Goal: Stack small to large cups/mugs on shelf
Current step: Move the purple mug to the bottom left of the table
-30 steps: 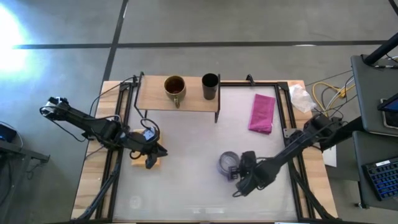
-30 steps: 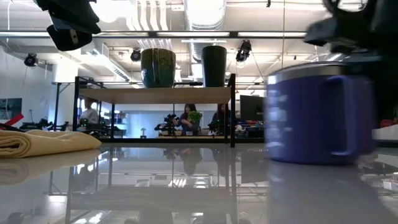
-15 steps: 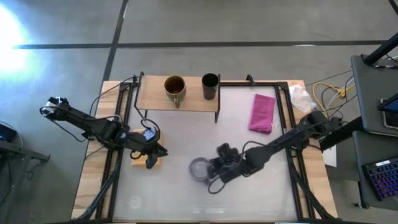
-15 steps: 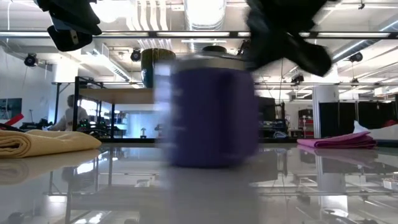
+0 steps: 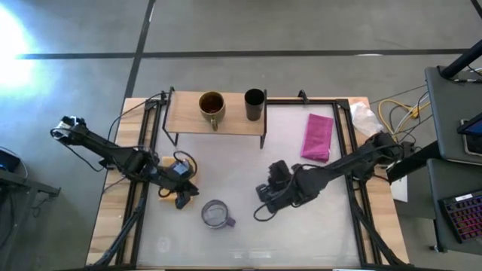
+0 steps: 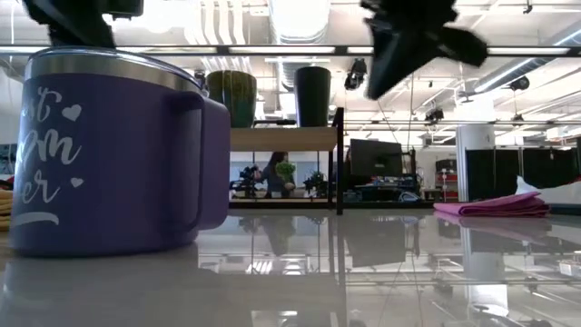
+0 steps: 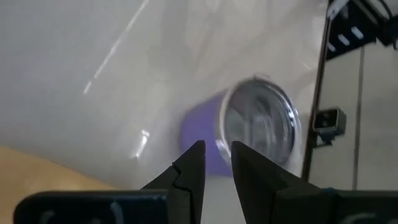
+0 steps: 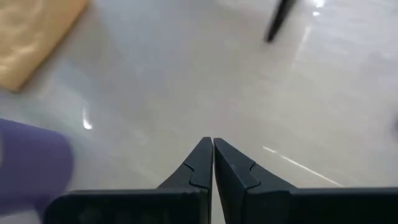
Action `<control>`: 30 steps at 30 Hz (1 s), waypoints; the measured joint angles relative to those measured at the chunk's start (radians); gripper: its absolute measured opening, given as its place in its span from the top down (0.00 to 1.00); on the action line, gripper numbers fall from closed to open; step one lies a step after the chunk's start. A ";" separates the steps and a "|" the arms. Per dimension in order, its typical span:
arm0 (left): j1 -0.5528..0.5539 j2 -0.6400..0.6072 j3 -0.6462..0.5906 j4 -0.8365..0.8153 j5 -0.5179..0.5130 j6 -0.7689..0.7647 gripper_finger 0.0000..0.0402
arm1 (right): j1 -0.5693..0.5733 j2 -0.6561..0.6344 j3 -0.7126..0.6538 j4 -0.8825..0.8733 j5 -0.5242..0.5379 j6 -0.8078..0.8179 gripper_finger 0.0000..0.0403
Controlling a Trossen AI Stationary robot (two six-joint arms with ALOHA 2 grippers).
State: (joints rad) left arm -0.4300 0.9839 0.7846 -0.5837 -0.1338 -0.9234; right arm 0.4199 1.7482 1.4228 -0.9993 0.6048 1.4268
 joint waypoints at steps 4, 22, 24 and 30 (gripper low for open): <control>-0.041 0.067 0.041 0.055 0.004 0.007 0.84 | 0.053 -0.011 0.040 -0.139 0.002 0.071 0.98; 0.116 0.604 0.528 0.041 0.320 0.548 0.84 | 0.212 -0.072 0.079 -0.288 -0.025 0.301 0.60; 0.106 0.656 0.580 -0.023 0.328 0.591 0.84 | 0.239 -0.079 0.079 -0.299 -0.025 0.324 0.55; 0.083 0.746 0.714 -0.201 0.329 0.697 0.77 | 0.320 -0.079 0.079 -0.368 -0.026 0.405 0.46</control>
State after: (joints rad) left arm -0.3471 1.7297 1.4990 -0.7843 0.1948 -0.2262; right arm 0.7395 1.6688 1.5021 -1.3670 0.5793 1.8319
